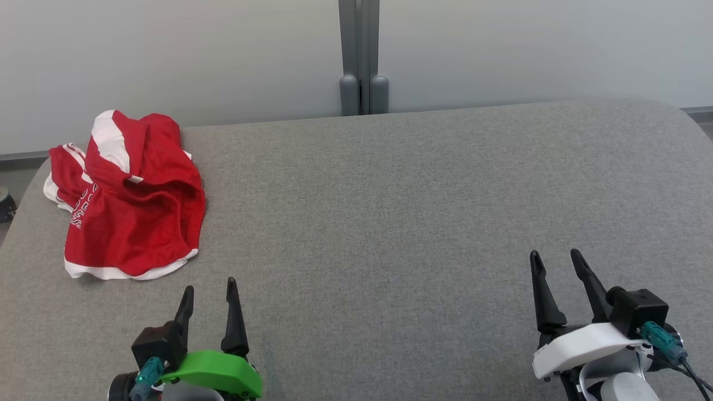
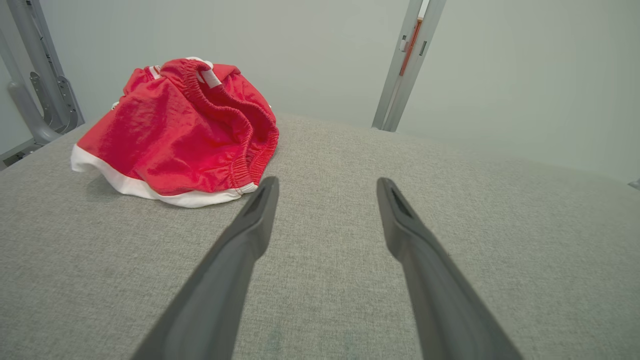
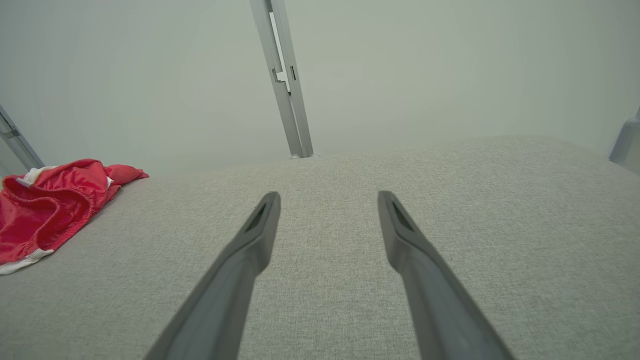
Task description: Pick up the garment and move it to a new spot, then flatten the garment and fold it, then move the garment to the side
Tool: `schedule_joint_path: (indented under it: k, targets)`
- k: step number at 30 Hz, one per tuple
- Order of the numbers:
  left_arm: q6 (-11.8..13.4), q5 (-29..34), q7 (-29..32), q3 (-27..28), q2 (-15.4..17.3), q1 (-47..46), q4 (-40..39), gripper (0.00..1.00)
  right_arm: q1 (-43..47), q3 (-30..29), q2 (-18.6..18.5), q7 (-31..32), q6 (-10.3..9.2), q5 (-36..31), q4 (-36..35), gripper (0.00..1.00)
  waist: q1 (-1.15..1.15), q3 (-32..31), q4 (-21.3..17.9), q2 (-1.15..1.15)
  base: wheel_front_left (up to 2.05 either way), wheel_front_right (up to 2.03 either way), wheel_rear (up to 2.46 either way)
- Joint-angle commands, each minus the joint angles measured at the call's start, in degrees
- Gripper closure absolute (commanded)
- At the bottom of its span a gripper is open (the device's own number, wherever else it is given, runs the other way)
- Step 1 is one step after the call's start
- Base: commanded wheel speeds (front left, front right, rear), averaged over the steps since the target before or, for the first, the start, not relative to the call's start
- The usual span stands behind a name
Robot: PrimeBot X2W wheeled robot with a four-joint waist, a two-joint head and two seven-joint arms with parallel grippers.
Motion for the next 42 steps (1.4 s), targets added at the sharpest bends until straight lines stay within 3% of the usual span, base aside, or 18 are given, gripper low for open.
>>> schedule_joint_path:
  k: [1,16,34,42]
  targets:
    - [0.2,1.3,-0.5,-0.2,0.5,-0.3,0.2,0.0,-0.2,0.1,-0.3,-0.7,0.02,-1.2,0.0,0.0,0.0,0.0,0.0,0.0,0.0,0.0,0.0]
    - [0.6,5.6,-2.0,-0.7,0.5,-0.3,2.3,0.0,0.4,0.8,-0.3,-2.1,0.02,-6.9,0.5,0.0,0.0,-0.1,0.2,0.0,0.0,0.0,0.0]
    - [0.7,5.1,-1.9,-0.5,0.5,-0.6,2.8,0.0,0.3,0.5,-0.3,-2.0,0.02,-6.2,1.0,0.0,0.0,0.1,0.3,0.0,0.0,0.0,0.0]
    - [0.7,5.7,-1.9,-0.4,0.5,-1.2,2.9,0.0,0.9,-0.5,-0.3,-2.0,0.02,-6.0,0.1,0.0,0.0,0.2,3.4,0.0,0.0,0.0,0.0]
